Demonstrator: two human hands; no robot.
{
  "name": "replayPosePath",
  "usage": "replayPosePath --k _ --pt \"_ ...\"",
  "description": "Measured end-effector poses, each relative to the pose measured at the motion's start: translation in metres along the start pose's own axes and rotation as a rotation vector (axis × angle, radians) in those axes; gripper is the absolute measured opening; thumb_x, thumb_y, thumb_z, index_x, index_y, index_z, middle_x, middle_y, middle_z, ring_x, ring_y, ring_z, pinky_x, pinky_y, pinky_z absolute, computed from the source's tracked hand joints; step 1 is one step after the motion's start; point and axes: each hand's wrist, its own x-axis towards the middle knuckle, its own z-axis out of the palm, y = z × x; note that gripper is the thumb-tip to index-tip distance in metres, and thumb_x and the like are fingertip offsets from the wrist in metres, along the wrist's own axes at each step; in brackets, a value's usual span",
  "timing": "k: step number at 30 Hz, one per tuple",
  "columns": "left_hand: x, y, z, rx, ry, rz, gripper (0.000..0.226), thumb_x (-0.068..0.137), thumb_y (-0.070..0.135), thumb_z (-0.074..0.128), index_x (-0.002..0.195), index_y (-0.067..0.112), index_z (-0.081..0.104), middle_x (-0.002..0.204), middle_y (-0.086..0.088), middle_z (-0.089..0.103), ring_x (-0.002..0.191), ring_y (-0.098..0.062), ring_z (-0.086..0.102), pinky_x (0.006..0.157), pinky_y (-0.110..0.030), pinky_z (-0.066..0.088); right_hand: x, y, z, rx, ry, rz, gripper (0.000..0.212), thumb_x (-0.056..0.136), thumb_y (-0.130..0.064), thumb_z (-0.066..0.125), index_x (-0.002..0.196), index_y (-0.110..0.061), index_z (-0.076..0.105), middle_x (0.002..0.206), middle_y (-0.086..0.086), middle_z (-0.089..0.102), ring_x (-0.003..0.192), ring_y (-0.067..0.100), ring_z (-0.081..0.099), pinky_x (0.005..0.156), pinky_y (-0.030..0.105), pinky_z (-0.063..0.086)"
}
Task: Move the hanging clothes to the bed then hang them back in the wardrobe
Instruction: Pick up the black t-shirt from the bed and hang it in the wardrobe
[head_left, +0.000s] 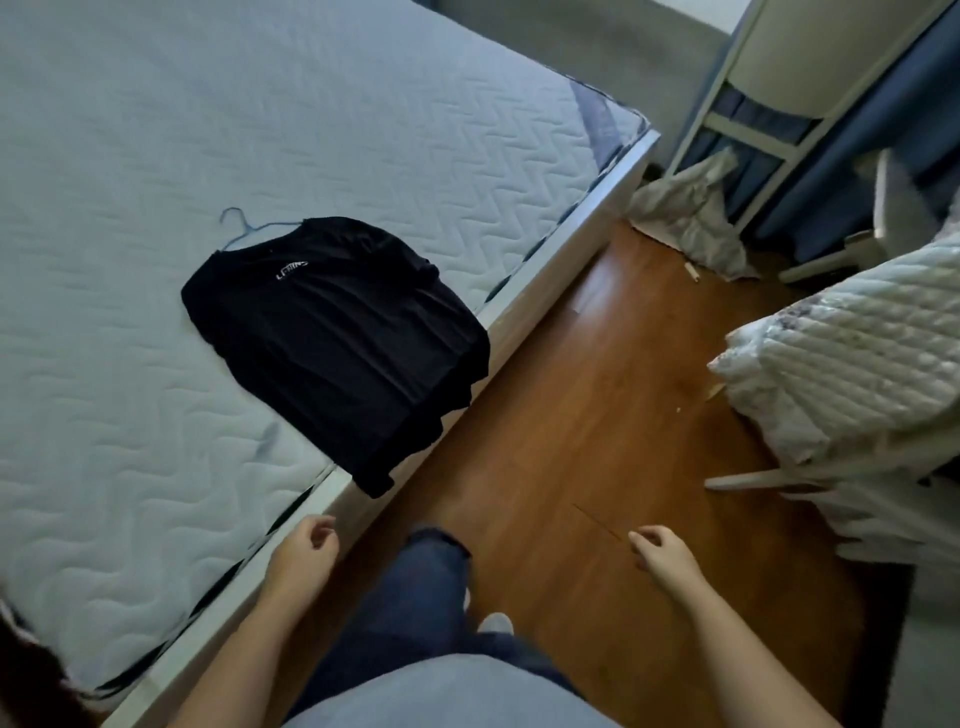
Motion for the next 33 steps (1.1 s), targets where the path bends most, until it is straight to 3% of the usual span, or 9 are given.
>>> replayPosePath --k 4,9,14,19,24,28,33 --pt "0.062 0.017 -0.006 -0.063 0.067 -0.087 0.022 0.089 0.013 0.05 0.109 0.009 0.058 0.103 -0.013 0.063 0.093 -0.028 0.057 0.078 -0.034 0.041 0.041 -0.079 0.009 -0.098 -0.065 -0.092 0.036 0.091 -0.029 0.052 0.122 -0.012 0.052 0.126 0.011 0.056 0.113 0.027 0.056 0.095 0.039 0.048" --pt "0.168 0.044 -0.01 -0.276 0.086 -0.24 0.021 0.088 0.007 0.05 0.107 0.005 0.058 0.106 -0.018 0.064 0.098 -0.035 0.059 0.091 -0.043 0.048 0.099 -0.198 0.007 -0.233 -0.059 -0.164 0.035 0.091 -0.028 0.051 0.122 -0.011 0.052 0.124 0.011 0.058 0.111 0.025 0.058 0.094 0.037 0.049" --pt "0.239 0.089 -0.041 -0.533 0.147 -0.381 0.025 0.091 0.004 0.043 0.113 0.002 0.054 0.095 -0.013 0.059 0.089 -0.029 0.058 0.079 -0.037 0.045 0.134 -0.336 0.017 -0.415 -0.092 -0.276 0.035 0.092 -0.027 0.05 0.122 -0.009 0.052 0.122 0.01 0.059 0.099 0.018 0.055 0.08 0.028 0.043" --pt "0.285 0.099 -0.072 -0.51 0.203 -0.423 0.025 0.089 0.008 0.045 0.112 0.006 0.056 0.094 -0.011 0.061 0.09 -0.028 0.059 0.078 -0.036 0.045 0.148 -0.44 0.065 -0.523 -0.209 -0.417 0.033 0.092 -0.027 0.05 0.121 -0.01 0.053 0.118 0.009 0.061 0.103 0.02 0.055 0.08 0.024 0.036" --pt "0.315 0.089 -0.091 -0.519 0.294 -0.496 0.029 0.09 0.009 0.044 0.117 0.008 0.054 0.114 -0.013 0.06 0.1 -0.027 0.057 0.089 -0.036 0.043 0.175 -0.517 0.12 -0.657 -0.348 -0.469 0.033 0.092 -0.029 0.049 0.12 -0.013 0.051 0.106 0.005 0.061 0.095 0.02 0.058 0.078 0.028 0.041" --pt "0.341 0.079 -0.107 -0.521 0.372 -0.598 0.03 0.091 0.009 0.042 0.119 0.008 0.052 0.119 -0.014 0.058 0.104 -0.027 0.055 0.087 -0.033 0.042 0.208 -0.585 0.166 -0.662 -0.386 -0.512 0.033 0.092 -0.024 0.051 0.12 -0.007 0.053 0.1 0.006 0.06 0.095 0.024 0.059 0.081 0.031 0.043" --pt "0.396 0.067 -0.134 -0.471 0.445 -0.642 0.03 0.091 0.01 0.043 0.12 0.008 0.051 0.122 -0.013 0.057 0.105 -0.026 0.055 0.087 -0.032 0.042 0.251 -0.668 0.238 -0.663 -0.394 -0.594 0.035 0.091 -0.024 0.051 0.122 -0.008 0.053 0.107 0.008 0.062 0.099 0.025 0.059 0.086 0.032 0.043"
